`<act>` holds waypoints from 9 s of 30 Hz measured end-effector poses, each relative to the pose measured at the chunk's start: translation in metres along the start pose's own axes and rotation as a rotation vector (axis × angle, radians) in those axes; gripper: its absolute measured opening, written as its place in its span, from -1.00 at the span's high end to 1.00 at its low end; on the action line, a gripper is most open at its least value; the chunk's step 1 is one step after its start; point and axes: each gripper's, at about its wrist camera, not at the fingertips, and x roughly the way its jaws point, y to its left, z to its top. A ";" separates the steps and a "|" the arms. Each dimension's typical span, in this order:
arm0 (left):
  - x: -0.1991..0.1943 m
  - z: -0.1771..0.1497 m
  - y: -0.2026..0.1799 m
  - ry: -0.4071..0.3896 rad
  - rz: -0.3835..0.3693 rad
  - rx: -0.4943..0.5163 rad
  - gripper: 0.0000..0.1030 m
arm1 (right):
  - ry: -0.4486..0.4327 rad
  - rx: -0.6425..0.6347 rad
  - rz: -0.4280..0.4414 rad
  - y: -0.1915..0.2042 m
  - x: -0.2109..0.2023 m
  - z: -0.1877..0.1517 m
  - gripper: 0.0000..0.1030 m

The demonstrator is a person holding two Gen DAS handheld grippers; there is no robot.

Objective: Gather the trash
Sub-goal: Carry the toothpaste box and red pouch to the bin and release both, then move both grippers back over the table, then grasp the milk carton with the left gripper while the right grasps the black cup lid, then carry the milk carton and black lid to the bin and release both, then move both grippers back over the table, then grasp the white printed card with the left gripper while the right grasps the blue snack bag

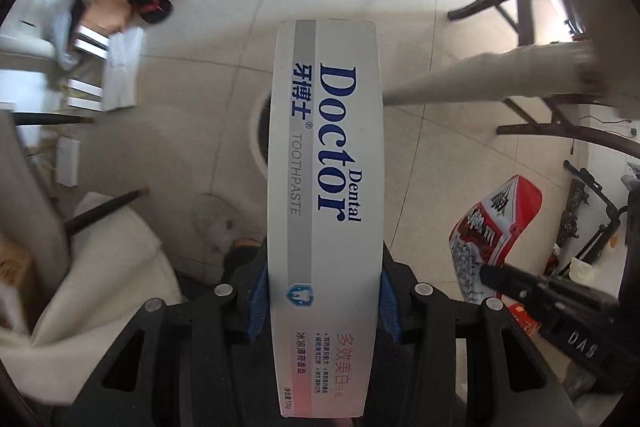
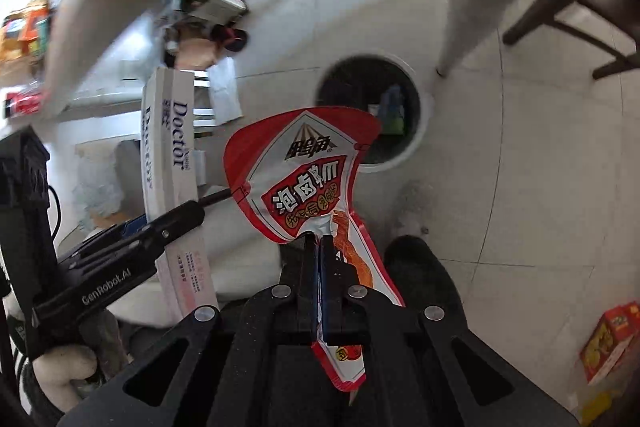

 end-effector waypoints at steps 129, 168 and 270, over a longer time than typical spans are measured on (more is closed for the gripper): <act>-0.329 0.073 -0.047 -0.444 0.305 0.186 0.09 | -0.451 0.066 -0.125 0.155 -0.254 0.189 -0.59; 0.133 0.053 0.015 0.029 0.056 -0.002 -0.03 | -0.046 -0.006 -0.262 -0.083 0.203 0.101 -0.66; -0.296 0.410 -0.035 -0.153 0.273 0.467 -1.00 | 0.280 0.216 -0.138 0.152 -0.220 0.523 -0.93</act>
